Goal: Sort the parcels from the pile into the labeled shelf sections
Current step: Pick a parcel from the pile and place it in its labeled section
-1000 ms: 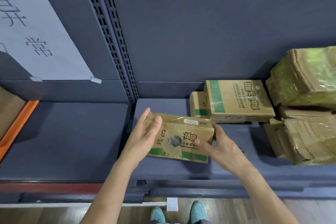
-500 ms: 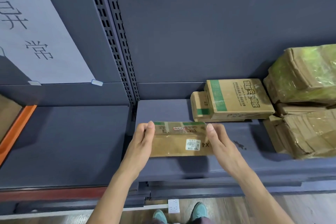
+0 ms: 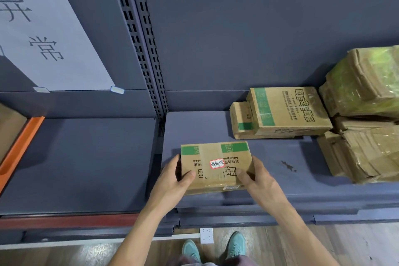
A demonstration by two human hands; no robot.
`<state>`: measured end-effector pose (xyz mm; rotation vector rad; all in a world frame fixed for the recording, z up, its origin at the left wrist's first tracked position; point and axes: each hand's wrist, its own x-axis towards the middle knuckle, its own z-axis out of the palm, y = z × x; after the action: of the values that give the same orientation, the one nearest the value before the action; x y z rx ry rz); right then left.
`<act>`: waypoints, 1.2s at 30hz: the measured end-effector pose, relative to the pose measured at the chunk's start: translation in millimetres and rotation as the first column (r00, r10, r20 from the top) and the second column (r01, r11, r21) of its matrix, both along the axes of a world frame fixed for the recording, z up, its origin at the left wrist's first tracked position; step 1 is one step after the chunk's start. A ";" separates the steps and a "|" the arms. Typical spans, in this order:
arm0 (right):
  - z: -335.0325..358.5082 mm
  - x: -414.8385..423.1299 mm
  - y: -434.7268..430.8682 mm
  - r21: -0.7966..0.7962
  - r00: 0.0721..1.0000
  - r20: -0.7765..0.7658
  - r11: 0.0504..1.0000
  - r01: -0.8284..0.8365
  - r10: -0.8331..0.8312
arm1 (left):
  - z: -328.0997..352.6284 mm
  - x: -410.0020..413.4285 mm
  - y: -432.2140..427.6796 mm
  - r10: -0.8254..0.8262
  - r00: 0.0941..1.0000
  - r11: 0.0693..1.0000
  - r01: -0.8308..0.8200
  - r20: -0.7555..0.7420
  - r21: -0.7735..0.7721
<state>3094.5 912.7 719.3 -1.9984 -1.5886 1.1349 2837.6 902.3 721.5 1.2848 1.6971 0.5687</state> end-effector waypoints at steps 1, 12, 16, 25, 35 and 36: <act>-1.7 1.3 1.4 0.002 1.000 -0.003 1.000 -0.004 0.004 | -1.4 -1.6 1.3 -0.023 1.000 1.000 0.023 -0.001 0.009; -18.6 6.8 2.3 0.052 0.997 -0.066 0.998 0.040 -0.036 | -20.1 -8.6 -1.9 -0.021 0.987 0.999 0.013 0.160 0.049; -19.5 6.4 -3.5 0.092 0.992 -0.119 0.994 0.053 -0.042 | -25.6 2.4 -10.5 -0.008 0.996 0.992 -0.004 0.093 0.129; -23.8 10.1 -18.4 0.238 0.964 -0.262 0.971 0.018 0.046 | -26.7 16.4 -27.1 0.047 0.999 0.964 -0.050 0.015 0.261; -19.7 24.6 -22.8 0.222 0.922 -0.371 0.975 -0.032 0.115 | -21.9 35.4 -39.8 0.161 0.980 0.952 -0.185 0.114 0.245; -20.7 27.1 -22.1 0.194 0.919 -0.375 0.980 -0.053 0.124 | -21.5 36.9 -43.0 0.178 0.977 0.951 -0.201 0.117 0.236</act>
<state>3121.5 890.7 698.6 -1.4887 -1.5222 1.2742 2874.5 859.3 700.0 1.2501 1.7211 0.9662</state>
